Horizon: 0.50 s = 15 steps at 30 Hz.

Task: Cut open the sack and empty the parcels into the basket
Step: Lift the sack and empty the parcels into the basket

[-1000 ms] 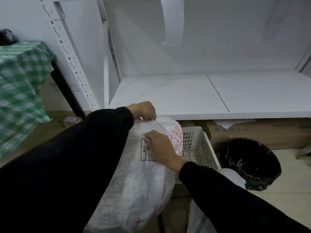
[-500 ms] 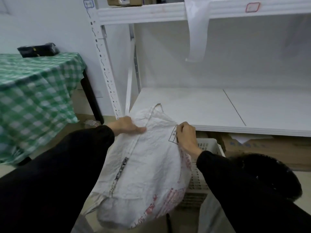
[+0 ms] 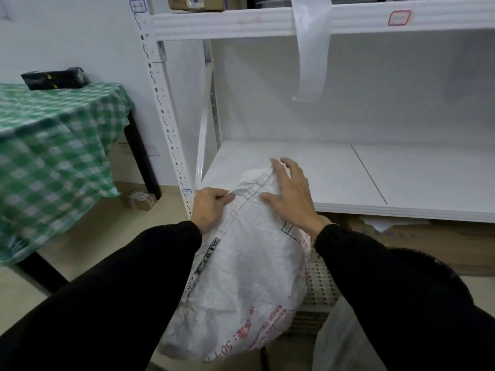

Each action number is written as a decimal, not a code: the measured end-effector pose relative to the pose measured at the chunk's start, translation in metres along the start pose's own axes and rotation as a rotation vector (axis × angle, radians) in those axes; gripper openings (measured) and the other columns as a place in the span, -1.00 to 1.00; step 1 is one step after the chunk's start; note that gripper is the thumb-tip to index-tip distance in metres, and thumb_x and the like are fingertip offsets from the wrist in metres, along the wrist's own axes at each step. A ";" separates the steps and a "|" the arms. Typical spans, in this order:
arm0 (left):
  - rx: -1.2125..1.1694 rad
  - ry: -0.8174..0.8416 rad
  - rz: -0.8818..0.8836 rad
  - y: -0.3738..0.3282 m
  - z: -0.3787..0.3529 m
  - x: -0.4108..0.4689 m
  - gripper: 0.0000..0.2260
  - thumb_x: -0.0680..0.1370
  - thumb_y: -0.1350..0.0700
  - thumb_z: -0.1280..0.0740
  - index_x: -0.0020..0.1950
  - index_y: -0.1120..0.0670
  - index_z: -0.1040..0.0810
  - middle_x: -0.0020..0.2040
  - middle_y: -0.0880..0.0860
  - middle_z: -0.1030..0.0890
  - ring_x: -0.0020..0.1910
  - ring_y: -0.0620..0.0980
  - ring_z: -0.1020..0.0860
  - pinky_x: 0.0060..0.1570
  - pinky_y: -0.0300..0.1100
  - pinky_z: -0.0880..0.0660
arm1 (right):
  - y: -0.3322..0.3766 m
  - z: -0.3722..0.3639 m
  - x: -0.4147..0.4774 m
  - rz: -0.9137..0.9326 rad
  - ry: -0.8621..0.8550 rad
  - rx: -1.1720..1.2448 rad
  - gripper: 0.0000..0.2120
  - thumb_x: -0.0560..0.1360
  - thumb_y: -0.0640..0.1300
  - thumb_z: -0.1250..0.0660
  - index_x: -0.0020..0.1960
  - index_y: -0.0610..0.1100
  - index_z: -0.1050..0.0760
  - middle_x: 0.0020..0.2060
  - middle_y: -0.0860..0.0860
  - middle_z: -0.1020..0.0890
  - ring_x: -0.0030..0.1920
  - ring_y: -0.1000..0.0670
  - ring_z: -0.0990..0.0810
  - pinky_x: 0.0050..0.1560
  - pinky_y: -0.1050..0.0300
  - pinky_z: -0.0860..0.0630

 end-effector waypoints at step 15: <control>-0.049 0.013 -0.206 -0.099 -0.056 0.038 -0.84 0.53 0.14 -0.42 0.03 0.18 -0.71 -0.09 0.03 -0.73 -0.08 -0.09 -0.61 -0.05 -0.25 -0.43 | -0.051 0.045 0.027 -0.199 0.006 -0.051 -0.72 0.56 -0.08 -0.27 -0.30 -0.15 -0.48 -0.26 -0.18 -0.66 -0.18 -0.24 -0.59 -0.20 0.00 -0.46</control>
Point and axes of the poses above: each hand's wrist, its own x-axis towards the middle knuckle, its own z-axis out of the back of the hand, y = z × x, the point moved 3 cm from there along x, towards the middle knuckle
